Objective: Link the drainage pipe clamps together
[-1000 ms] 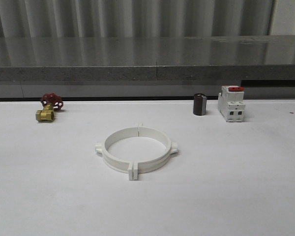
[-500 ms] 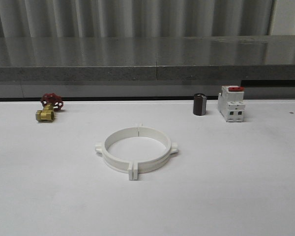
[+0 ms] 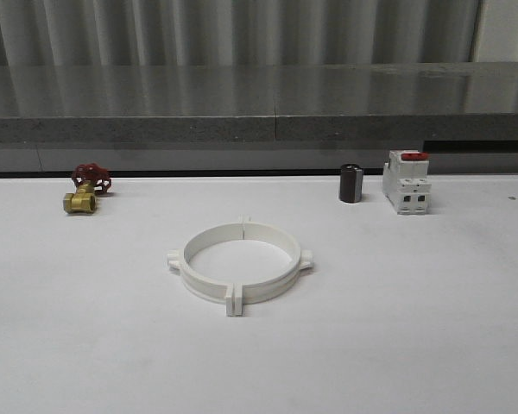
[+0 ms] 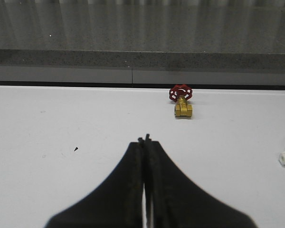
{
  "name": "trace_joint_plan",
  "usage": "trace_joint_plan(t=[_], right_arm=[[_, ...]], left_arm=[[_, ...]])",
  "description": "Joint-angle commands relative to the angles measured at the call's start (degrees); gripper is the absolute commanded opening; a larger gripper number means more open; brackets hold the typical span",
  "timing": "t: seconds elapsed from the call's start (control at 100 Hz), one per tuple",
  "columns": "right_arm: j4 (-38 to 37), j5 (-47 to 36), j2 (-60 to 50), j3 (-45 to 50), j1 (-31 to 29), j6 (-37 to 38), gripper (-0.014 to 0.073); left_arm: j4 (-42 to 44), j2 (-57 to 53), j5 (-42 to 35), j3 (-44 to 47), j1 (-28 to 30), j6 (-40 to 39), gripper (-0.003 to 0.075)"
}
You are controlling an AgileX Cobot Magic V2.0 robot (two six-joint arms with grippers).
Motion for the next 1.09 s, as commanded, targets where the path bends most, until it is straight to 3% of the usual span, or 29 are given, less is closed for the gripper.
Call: trace_joint_plan(t=[0.0,0.29,1.08], right_arm=[[-0.1,-3.9,-0.8,-0.9,-0.4,-0.7,-0.0118],[-0.1,-3.9,-0.8,-0.9,-0.4,-0.7,-0.0118],[-0.1,-3.9,-0.8,-0.9,-0.4,-0.7,-0.0118]], left_arm=[[1.6,-3.9,-6.0,1.8,0.1,-2.6,-0.002],[3.7,-5.3,-12.5,7.1,-1.9,-2.8,-0.002],[4.1,-5.3,-12.8,7.1,-2.2,-2.8,-0.002]])
